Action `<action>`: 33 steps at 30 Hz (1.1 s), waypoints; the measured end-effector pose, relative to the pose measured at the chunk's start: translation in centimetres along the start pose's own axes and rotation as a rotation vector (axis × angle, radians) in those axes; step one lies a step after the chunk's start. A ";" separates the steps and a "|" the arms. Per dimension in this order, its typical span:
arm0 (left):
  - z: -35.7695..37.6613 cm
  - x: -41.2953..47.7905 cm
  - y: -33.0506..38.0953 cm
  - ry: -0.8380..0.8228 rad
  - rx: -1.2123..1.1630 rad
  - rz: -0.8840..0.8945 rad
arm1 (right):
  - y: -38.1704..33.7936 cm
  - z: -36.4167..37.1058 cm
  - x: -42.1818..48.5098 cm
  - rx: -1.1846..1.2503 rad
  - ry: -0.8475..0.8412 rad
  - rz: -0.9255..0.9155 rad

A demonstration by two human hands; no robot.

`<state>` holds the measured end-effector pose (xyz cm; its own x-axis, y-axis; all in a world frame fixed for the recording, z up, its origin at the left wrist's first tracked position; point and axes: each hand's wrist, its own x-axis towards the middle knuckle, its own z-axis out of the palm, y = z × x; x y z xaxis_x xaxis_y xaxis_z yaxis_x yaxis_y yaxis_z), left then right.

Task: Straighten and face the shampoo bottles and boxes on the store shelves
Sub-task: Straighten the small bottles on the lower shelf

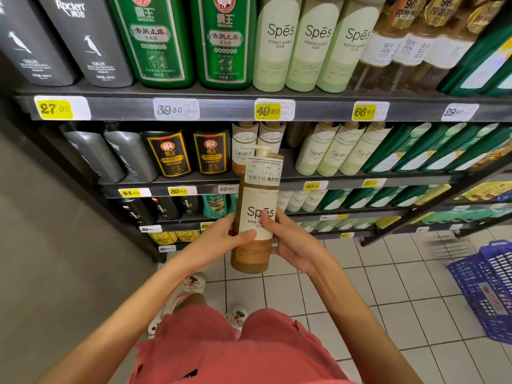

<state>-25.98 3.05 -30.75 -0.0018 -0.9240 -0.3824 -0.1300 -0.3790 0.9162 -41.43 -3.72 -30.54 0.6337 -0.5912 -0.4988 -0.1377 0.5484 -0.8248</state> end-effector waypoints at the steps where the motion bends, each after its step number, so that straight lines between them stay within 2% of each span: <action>1: -0.1 0.2 -0.1 0.017 0.037 0.021 | -0.1 0.0 -0.1 -0.020 0.009 -0.020; 7: -0.6 0.9 -0.3 0.038 0.087 0.113 | 0.1 -0.3 -0.2 -0.187 0.140 -0.237; 12: -0.6 1.1 -0.1 0.142 0.167 0.173 | 0.5 0.0 0.0 -0.294 0.200 -0.406; 17: -0.6 0.8 0.4 0.202 0.185 0.273 | 0.8 0.2 -0.1 -0.268 0.180 -0.511; 21: -0.5 0.8 0.7 0.188 0.099 0.268 | 0.7 0.2 -0.3 -0.274 0.153 -0.533; 26: -0.7 -0.4 0.5 0.026 -0.101 0.161 | 0.0 -0.1 -0.7 -0.414 0.143 -0.429; 30: -0.4 -0.7 0.2 -0.041 -0.251 -0.039 | -1.5 -0.4 -0.5 -0.432 0.059 -0.205; 33: -0.5 -0.4 0.8 -0.146 -0.375 -0.229 | -1.5 -0.3 0.2 -0.428 0.130 -0.017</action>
<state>-25.64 3.11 -29.77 -0.1577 -0.8076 -0.5682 0.2241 -0.5897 0.7759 -41.28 -4.84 -29.50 0.5414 -0.6826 -0.4909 -0.4479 0.2600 -0.8555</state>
